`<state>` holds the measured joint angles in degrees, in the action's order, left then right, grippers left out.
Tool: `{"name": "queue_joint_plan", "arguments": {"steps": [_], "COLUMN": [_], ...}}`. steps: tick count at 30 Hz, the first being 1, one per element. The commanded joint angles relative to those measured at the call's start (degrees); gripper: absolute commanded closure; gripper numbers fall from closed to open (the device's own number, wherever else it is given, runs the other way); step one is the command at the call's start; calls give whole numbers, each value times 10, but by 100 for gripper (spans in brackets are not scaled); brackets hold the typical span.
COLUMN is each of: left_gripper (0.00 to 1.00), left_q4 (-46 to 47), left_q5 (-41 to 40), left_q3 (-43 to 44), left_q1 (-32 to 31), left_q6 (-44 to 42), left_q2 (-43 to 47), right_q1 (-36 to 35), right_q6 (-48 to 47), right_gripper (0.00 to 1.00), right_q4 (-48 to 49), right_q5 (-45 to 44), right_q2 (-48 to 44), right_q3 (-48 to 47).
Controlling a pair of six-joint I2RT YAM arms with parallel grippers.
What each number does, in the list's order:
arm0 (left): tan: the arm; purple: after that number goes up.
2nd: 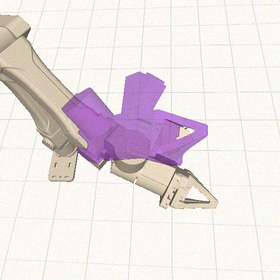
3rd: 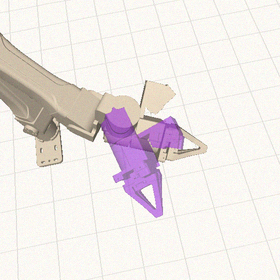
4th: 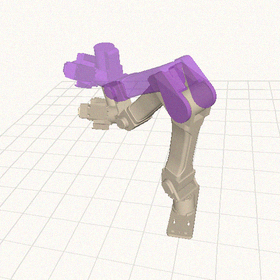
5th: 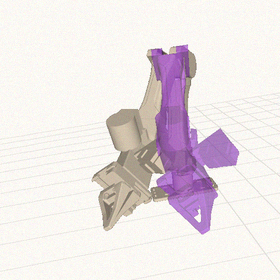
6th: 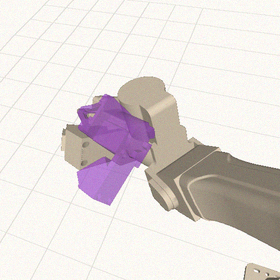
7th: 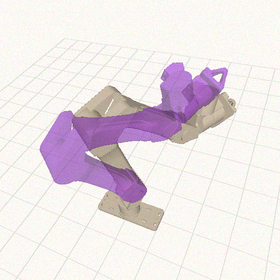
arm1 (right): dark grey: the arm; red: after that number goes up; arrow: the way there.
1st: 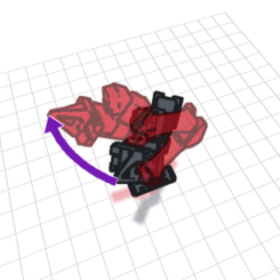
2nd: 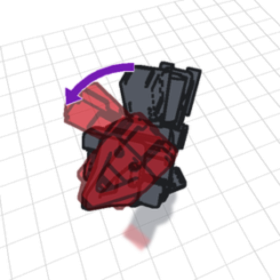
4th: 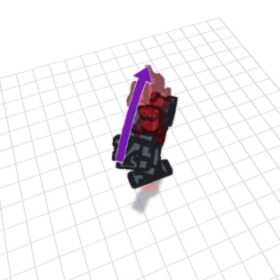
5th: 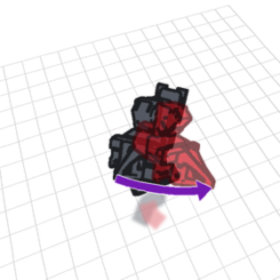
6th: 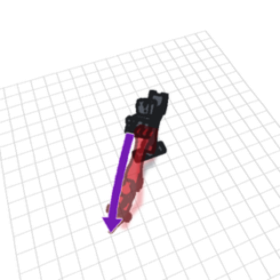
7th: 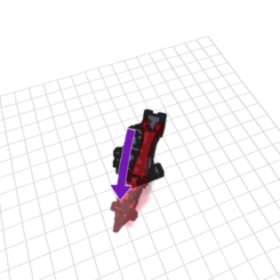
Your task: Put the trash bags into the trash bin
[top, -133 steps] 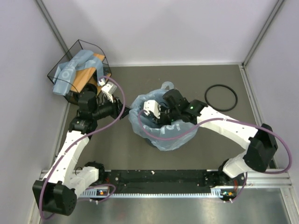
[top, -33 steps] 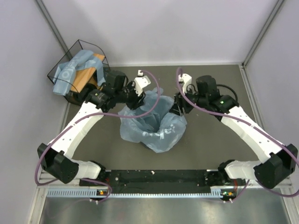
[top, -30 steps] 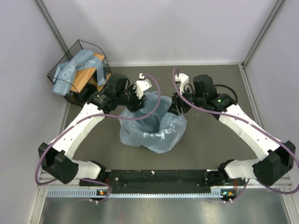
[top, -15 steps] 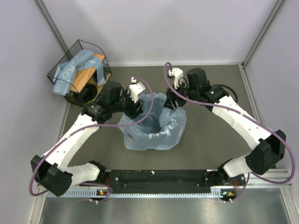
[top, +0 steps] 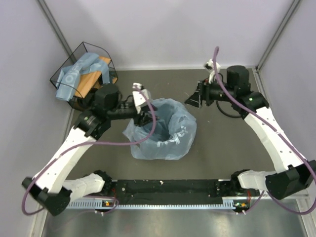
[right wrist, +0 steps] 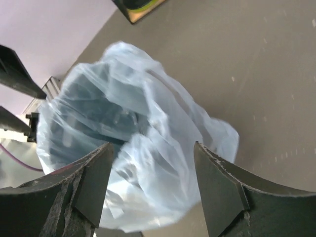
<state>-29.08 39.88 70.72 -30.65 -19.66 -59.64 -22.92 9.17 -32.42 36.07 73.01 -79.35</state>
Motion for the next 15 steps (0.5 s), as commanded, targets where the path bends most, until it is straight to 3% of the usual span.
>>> {"name": "queue_joint_plan", "arguments": {"steps": [1,6,11,14,15], "left_gripper": [51,49,50,62,70], "left_q4": [3,-21,-4,45,48], "left_q5": [41,34,38,28,21], "left_q3": [32,70,65,36,29], "left_q1": [-51,-77,-87,-90,-89], "left_q6": [-11,-49,-37,-7,-6], "left_q2": [-102,-174,-217,-228,-240], "right_q1": [85,115,116,115,115], "right_q6": [66,76,69,84,88], "right_gripper": [36,38,33,34,34], "right_q4": [-3,-7,-2,25,32], "right_q5": [70,118,144,162,167], "right_q2": [-30,-34,-18,-1,4], "right_q3": [67,154,195,214,218]}}
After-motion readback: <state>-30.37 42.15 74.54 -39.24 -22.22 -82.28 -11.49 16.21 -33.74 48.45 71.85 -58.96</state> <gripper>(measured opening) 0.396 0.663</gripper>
